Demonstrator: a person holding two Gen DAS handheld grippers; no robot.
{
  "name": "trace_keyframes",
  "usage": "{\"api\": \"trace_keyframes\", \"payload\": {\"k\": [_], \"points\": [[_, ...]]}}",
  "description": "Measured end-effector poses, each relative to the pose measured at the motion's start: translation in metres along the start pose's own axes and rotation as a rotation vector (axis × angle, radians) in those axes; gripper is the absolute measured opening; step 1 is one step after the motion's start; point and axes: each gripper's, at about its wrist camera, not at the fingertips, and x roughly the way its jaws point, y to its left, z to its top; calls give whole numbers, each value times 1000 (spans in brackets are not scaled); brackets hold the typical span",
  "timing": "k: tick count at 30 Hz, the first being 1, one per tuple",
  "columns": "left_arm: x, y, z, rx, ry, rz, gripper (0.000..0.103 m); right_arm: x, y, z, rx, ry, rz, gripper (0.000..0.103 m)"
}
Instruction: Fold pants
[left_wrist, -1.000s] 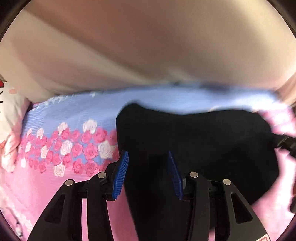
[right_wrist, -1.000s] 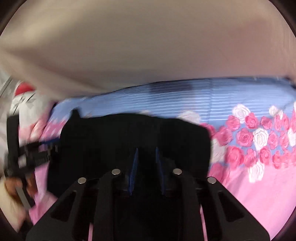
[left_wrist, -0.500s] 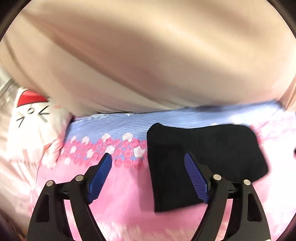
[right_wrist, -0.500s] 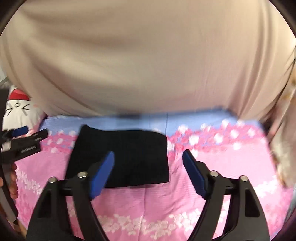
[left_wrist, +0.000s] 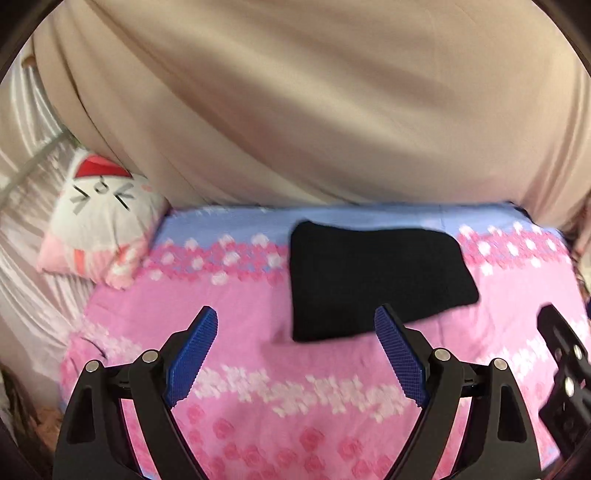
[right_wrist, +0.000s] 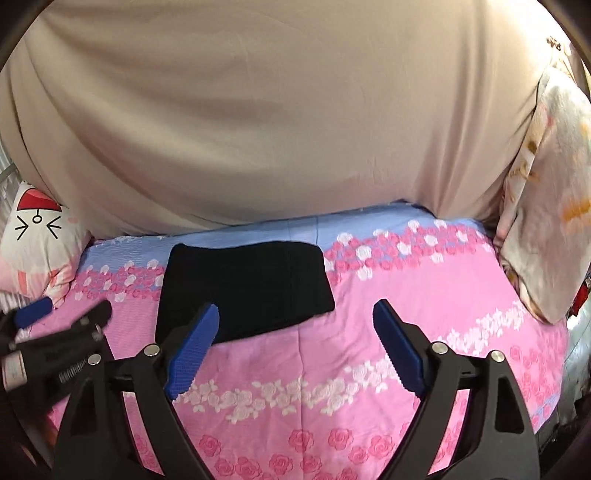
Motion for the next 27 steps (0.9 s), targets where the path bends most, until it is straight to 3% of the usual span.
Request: {"api": "trace_keyframes", "payload": {"k": [8, 27], "points": [[13, 5, -19, -2, 34, -10, 85, -2, 10, -8, -31, -1, -6, 84], [24, 13, -24, -13, 45, -4, 85, -1, 22, -5, -60, -11, -13, 84]]}}
